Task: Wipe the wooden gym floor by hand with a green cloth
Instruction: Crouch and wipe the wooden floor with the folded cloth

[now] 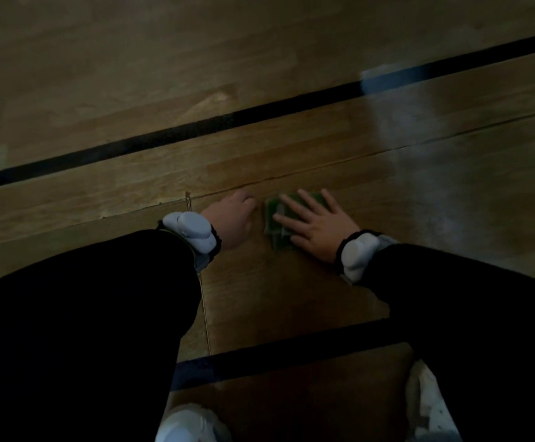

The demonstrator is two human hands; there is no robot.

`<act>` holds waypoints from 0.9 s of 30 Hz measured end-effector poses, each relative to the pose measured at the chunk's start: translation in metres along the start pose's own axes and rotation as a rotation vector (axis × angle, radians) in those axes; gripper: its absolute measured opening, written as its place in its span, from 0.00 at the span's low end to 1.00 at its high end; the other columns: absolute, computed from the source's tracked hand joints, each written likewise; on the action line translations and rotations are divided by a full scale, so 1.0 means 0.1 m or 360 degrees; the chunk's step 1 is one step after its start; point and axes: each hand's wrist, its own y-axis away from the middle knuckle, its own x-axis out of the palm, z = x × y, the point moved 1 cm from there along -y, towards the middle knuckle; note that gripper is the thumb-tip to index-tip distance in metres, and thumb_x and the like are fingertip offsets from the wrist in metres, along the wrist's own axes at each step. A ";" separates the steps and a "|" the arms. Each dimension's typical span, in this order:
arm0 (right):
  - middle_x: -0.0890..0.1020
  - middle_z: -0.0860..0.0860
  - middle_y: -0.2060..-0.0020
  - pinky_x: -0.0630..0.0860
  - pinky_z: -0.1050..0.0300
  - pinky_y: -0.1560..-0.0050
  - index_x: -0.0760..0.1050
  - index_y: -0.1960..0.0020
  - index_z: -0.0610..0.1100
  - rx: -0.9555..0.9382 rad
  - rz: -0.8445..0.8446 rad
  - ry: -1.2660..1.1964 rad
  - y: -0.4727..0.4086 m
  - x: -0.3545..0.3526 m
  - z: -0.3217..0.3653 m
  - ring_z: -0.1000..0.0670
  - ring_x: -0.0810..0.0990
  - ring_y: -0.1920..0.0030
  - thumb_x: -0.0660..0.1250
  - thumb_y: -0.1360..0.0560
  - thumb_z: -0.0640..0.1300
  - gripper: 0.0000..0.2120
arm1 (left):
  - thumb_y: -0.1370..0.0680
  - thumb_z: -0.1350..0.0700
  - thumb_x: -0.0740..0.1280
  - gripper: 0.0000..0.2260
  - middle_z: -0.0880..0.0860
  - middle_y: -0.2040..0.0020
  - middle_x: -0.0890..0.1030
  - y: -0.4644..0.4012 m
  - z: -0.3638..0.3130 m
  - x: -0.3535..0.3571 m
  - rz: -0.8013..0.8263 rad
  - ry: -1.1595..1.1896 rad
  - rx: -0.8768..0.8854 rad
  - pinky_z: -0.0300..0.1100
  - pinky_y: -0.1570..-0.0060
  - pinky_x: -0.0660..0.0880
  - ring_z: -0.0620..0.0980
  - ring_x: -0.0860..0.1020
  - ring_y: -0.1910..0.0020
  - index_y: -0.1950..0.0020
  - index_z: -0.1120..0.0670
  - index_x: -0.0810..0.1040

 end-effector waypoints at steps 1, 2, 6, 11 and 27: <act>0.34 0.54 0.24 0.35 0.38 0.27 0.36 0.25 0.61 0.0102 -0.0013 -0.0047 0.01 -0.01 -0.14 0.45 0.35 0.24 0.44 0.18 0.58 0.26 | 0.19 0.57 0.56 0.18 0.54 0.27 0.62 0.00 0.00 0.01 0.0004 -0.0014 0.0007 0.48 0.36 0.70 0.54 0.68 0.33 0.28 0.56 0.65; 0.34 0.53 0.24 0.35 0.38 0.28 0.36 0.24 0.61 0.0204 -0.0032 -0.0100 0.03 -0.02 -0.29 0.45 0.35 0.24 0.45 0.18 0.58 0.26 | 0.19 0.57 0.56 0.18 0.54 0.27 0.62 0.00 0.00 0.02 0.0012 -0.0027 0.0011 0.48 0.36 0.70 0.54 0.68 0.32 0.28 0.56 0.65; 0.35 0.54 0.24 0.37 0.38 0.28 0.36 0.25 0.62 0.0623 -0.0065 -0.0284 0.10 0.03 -0.79 0.45 0.36 0.24 0.44 0.19 0.59 0.26 | 0.18 0.56 0.56 0.18 0.54 0.27 0.63 0.01 0.01 0.04 0.0038 -0.0034 0.0017 0.48 0.35 0.69 0.54 0.68 0.32 0.28 0.56 0.65; 0.35 0.55 0.24 0.41 0.31 0.29 0.39 0.24 0.63 0.0913 -0.0044 -0.0401 0.17 -0.03 -0.89 0.42 0.36 0.24 0.45 0.19 0.60 0.26 | 0.18 0.56 0.56 0.18 0.54 0.28 0.63 0.04 0.04 0.05 0.0031 -0.0021 0.0014 0.48 0.36 0.69 0.55 0.68 0.33 0.28 0.55 0.64; 0.32 0.51 0.25 0.38 0.29 0.30 0.36 0.24 0.59 0.0382 0.0063 -0.0190 -0.14 -0.14 0.10 0.40 0.33 0.25 0.47 0.19 0.59 0.29 | 0.20 0.60 0.58 0.19 0.55 0.27 0.62 -0.03 -0.01 -0.06 0.0019 0.0037 -0.0024 0.47 0.35 0.68 0.55 0.67 0.32 0.28 0.56 0.64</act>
